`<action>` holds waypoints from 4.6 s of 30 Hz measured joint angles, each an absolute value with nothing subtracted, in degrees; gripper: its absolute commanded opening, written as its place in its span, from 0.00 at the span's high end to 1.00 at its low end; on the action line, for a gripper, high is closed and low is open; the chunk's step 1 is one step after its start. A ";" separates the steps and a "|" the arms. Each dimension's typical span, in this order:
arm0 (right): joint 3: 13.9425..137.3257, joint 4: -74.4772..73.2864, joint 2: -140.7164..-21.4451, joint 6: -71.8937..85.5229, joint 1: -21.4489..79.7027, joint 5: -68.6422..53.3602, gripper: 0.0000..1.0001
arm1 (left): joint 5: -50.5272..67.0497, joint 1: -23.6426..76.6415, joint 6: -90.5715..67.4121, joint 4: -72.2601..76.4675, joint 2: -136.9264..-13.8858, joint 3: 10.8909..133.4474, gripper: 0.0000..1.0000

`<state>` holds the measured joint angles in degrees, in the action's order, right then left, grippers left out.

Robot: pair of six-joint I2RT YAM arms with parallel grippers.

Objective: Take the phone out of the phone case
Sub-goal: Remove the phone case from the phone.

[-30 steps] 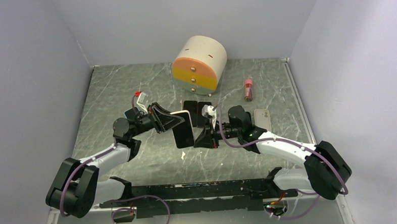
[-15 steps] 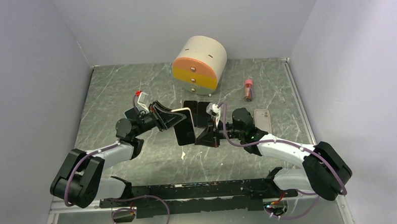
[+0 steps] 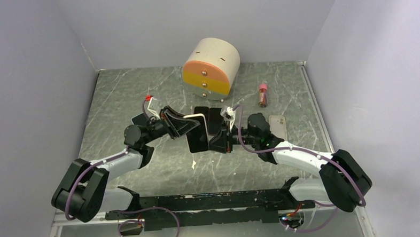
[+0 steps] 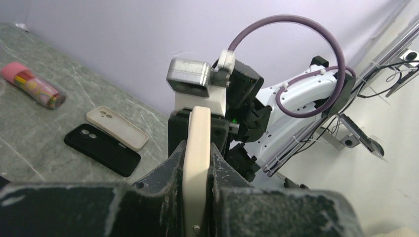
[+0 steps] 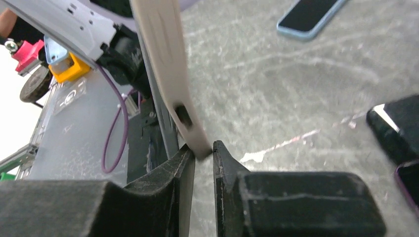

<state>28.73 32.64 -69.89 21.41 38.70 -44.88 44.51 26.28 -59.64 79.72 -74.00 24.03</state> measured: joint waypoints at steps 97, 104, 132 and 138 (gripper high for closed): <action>35.00 13.74 -81.54 44.27 46.87 -12.49 1.00 | -29.47 67.42 -30.65 -15.31 -77.12 45.74 0.40; 34.98 13.19 -82.72 44.64 46.61 -12.34 1.00 | -33.80 69.41 -31.16 -17.78 -81.82 48.69 0.37; 34.65 18.81 -83.74 50.37 46.61 -11.88 1.00 | -46.68 71.57 -48.58 -24.56 -85.36 50.85 0.71; 34.65 19.84 -85.30 51.29 47.07 -12.29 1.00 | -47.83 71.77 -49.39 -26.76 -86.76 51.48 0.97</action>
